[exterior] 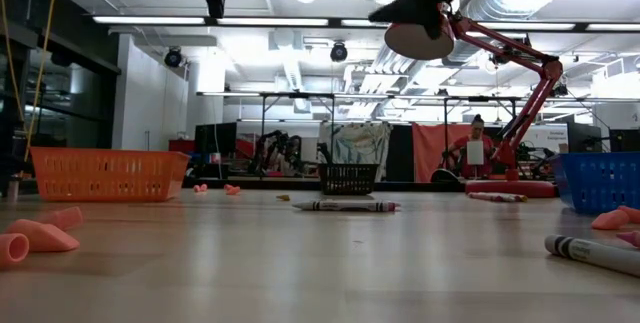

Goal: Sort crayons

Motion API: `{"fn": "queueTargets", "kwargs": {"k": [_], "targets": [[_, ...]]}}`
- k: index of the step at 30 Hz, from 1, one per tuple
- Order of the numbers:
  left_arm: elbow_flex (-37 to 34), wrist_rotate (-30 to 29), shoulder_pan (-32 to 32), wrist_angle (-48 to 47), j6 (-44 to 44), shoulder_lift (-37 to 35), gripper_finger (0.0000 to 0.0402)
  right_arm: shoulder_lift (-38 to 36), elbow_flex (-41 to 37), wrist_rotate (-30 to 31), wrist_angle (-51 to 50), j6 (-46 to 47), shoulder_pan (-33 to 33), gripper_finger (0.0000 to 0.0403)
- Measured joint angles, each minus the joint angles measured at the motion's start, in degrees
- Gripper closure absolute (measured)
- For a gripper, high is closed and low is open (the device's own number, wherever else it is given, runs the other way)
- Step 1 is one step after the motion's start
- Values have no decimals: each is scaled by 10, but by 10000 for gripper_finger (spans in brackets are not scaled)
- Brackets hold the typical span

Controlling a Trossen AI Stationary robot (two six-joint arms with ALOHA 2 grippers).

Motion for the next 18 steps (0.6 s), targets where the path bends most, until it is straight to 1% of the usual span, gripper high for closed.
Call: {"fn": "queueTargets", "kwargs": {"k": [3,5,7,10,12,14,18], "targets": [[0,-1,0,0,0,0,282,0,32,0,-155,64,1,213],[0,-1,0,0,0,0,282,0,35,9,-266,107,4,213],[0,-1,0,0,-1,0,282,0,25,38,-346,172,10,213],[0,-1,0,-1,-1,0,282,0,-12,70,-450,306,7,213],[0,-1,0,-1,-1,0,282,0,-43,80,-479,370,-9,213],[0,-8,0,-1,-1,0,282,-7,-72,87,-484,413,-37,213],[0,-16,0,0,-1,0,282,-8,-115,88,-464,420,-117,213]]}}
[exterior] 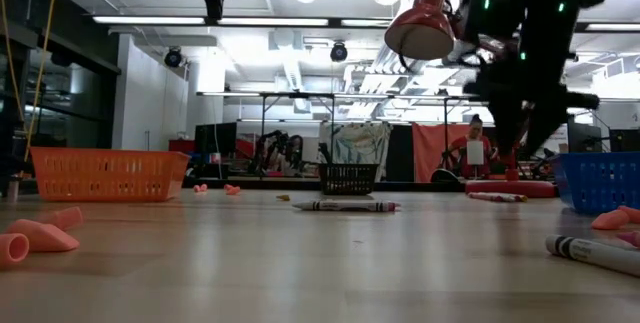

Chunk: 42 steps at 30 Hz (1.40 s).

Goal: Sort crayons

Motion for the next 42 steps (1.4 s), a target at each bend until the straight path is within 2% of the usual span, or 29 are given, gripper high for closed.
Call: {"fn": "queueTargets", "kwargs": {"k": [6,11,21,27,35,42], "targets": [[0,0,0,0,-6,0,282,1,-33,3,48,-59,-116,213],[0,0,0,0,-6,0,282,1,-50,-4,71,-94,-155,213],[0,-6,0,0,-6,0,282,8,-79,-12,139,-84,-158,213],[0,-7,0,0,-6,0,282,34,-82,11,143,-82,-158,213],[0,-7,0,0,-6,0,282,88,-80,4,177,-98,-158,213],[1,-9,0,0,-11,0,282,87,-80,3,179,-123,-158,213]]}}
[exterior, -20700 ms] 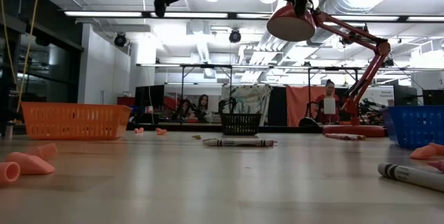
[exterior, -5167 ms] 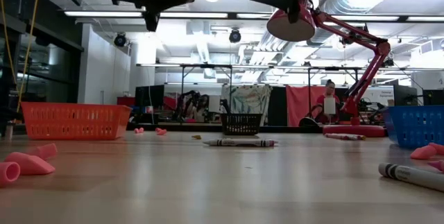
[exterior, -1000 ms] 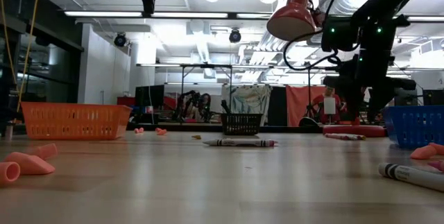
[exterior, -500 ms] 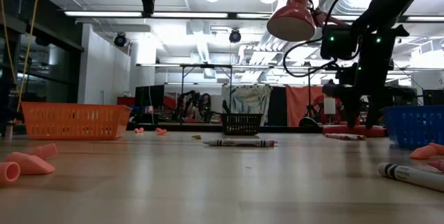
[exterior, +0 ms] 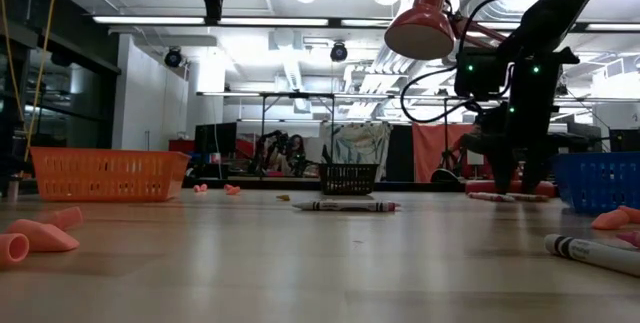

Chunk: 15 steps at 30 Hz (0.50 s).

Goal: Sort crayons

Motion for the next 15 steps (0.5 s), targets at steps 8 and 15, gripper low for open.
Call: {"fn": "queueTargets", "kwargs": {"k": [8,15], "targets": [[0,-1,0,0,0,0,282,-23,0,-4,2,-18,0,213],[0,-1,0,0,1,0,282,-63,0,3,-29,-22,-1,213]]}}
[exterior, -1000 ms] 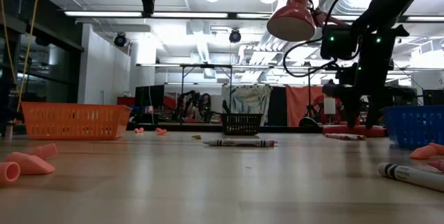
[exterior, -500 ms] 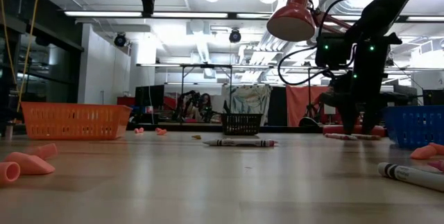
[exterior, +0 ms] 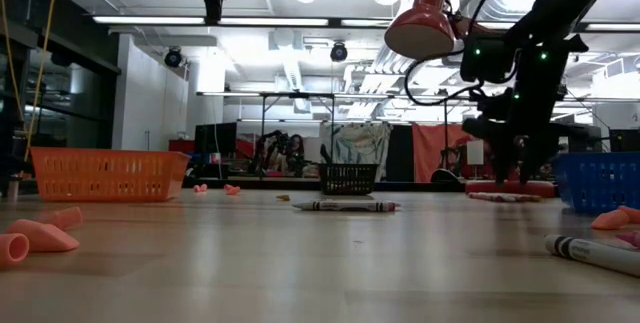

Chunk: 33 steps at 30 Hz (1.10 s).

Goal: Sort crayons

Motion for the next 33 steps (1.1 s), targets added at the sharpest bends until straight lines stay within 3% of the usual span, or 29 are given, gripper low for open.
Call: {"fn": "queueTargets", "kwargs": {"k": [26,33], "targets": [[0,0,0,-2,4,0,282,6,-17,-22,0,-15,-1,213],[0,0,0,-2,4,0,282,48,-16,-52,15,-26,-1,213]]}}
